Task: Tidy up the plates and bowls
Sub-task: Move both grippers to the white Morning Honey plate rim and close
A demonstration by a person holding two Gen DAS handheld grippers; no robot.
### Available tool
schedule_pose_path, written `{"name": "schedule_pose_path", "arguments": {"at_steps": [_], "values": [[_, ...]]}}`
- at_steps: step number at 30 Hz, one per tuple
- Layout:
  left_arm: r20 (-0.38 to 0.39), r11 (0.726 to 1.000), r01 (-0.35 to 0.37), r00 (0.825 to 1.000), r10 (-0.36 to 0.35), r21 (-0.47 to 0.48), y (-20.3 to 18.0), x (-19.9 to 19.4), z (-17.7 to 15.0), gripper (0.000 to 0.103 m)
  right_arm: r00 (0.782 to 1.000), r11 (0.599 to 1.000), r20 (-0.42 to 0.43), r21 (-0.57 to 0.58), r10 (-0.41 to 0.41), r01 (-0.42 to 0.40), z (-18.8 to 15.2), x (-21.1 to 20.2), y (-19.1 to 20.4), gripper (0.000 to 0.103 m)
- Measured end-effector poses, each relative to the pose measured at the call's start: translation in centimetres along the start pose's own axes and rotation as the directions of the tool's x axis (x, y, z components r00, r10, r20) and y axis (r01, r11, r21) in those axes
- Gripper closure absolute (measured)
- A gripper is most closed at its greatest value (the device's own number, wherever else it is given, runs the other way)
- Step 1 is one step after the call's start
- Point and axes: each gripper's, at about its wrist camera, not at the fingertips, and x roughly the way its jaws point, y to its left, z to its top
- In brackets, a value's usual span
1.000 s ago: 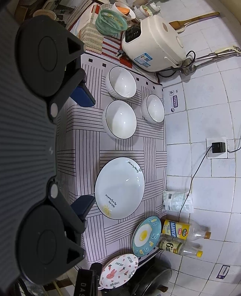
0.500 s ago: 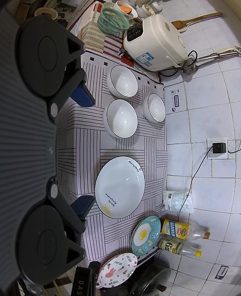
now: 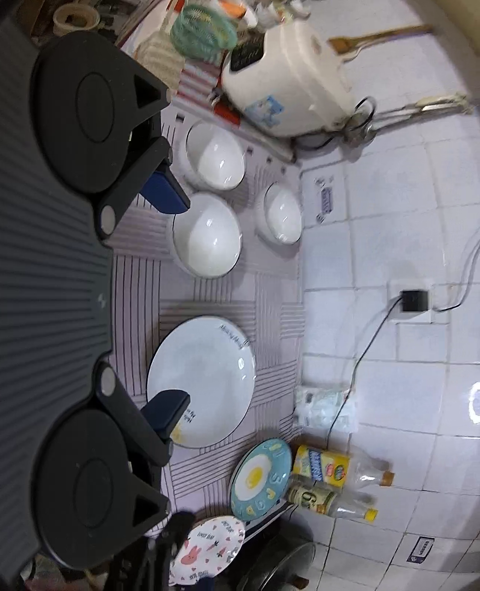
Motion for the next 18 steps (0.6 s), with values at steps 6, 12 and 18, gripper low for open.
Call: {"name": "schedule_pose_path", "arguments": {"at_steps": [6,12,18], "values": [[-0.094,0.991,0.103,0.989,-0.11,-0.085,0.6,4.9,-0.3,0.003,0.991,0.992,0.051,0.009,0.122,-0.122,-1.2,4.8,-0.1,0.003],[-0.142,0.996,0.042,0.988,-0.054,-0.081,-0.5,10.4,-1.6,0.012,0.976,0.97,0.014,0.115,0.216,-0.216,-3.3,10.7,-1.2,0.013],[-0.207,0.996,0.014,0.978,-0.033,-0.09,-1.2,15.4,-2.7,0.014,0.97,0.956,-0.066,0.196,0.233,-0.216,-5.7,15.3,-2.0,0.039]]}}
